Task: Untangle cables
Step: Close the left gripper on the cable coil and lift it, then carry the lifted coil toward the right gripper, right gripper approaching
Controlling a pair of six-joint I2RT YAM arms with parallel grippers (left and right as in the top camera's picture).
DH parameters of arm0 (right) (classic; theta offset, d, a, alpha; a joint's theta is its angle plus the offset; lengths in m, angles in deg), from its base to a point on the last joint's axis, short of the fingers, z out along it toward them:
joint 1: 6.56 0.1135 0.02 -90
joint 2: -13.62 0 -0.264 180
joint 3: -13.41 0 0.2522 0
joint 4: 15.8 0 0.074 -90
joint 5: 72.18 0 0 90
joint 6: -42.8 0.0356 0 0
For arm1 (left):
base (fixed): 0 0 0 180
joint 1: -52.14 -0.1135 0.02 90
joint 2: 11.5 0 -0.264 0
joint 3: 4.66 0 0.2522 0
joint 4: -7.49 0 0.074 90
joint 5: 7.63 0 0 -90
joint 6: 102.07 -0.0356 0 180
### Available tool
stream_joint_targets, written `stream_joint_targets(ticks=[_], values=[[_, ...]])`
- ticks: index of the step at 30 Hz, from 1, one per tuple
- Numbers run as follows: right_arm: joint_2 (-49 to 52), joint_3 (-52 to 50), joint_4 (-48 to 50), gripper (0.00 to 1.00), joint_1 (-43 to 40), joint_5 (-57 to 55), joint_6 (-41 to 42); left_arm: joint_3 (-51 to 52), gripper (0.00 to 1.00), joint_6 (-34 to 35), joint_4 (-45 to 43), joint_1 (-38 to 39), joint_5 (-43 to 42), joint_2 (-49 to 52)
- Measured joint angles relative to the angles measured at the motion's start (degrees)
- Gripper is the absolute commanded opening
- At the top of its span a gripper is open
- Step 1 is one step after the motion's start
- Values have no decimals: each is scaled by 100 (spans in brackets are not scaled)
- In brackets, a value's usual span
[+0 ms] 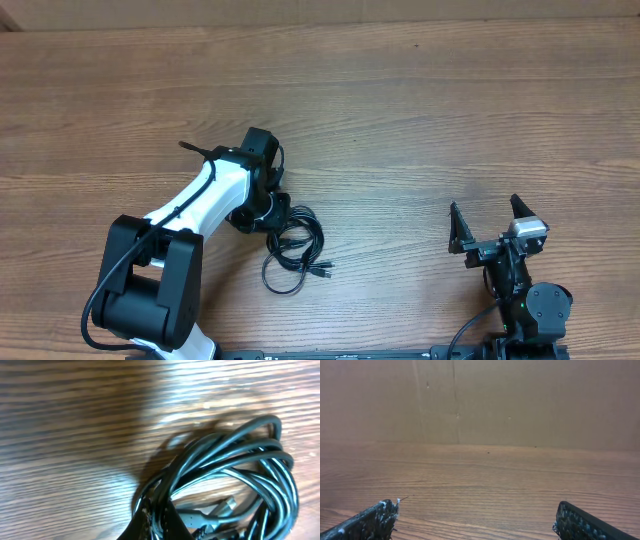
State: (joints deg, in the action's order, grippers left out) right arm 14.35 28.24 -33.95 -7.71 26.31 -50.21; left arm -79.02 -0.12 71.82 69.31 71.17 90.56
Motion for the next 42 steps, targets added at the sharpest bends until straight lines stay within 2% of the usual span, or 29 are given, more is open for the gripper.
stream_joint_targets(ticks=[6, 15, 24, 29, 34, 38, 42], values=[[0, 0, 4, 100, 0, 0, 0, -627, 4, -328, 109, 0, -673, -42], [0, 0, 4, 100, 0, 0, 0, -1805, 4, -638, 131, 2, -1117, -1346], [0, 0, 175, 100, -2, 4, 4, -1843, 4, -793, 170, 2, -1401, -1860], [0, 4, 629, 100, 0, 39, 706, -1843, 4, -844, 155, 0, -1626, -2046], [20, 527, -291, 100, 0, 267, 1451, -1843, 4, -925, -85, 2, -2037, -2096], [208, 1604, -1228, 100, -2, 393, 1668, -1843, 4, -1132, -144, 0, -2400, -2096], [999, 3064, -2400, 100, 0, 658, 1781, -1843, 4, -1410, -459, 2, -3139, -2096]])
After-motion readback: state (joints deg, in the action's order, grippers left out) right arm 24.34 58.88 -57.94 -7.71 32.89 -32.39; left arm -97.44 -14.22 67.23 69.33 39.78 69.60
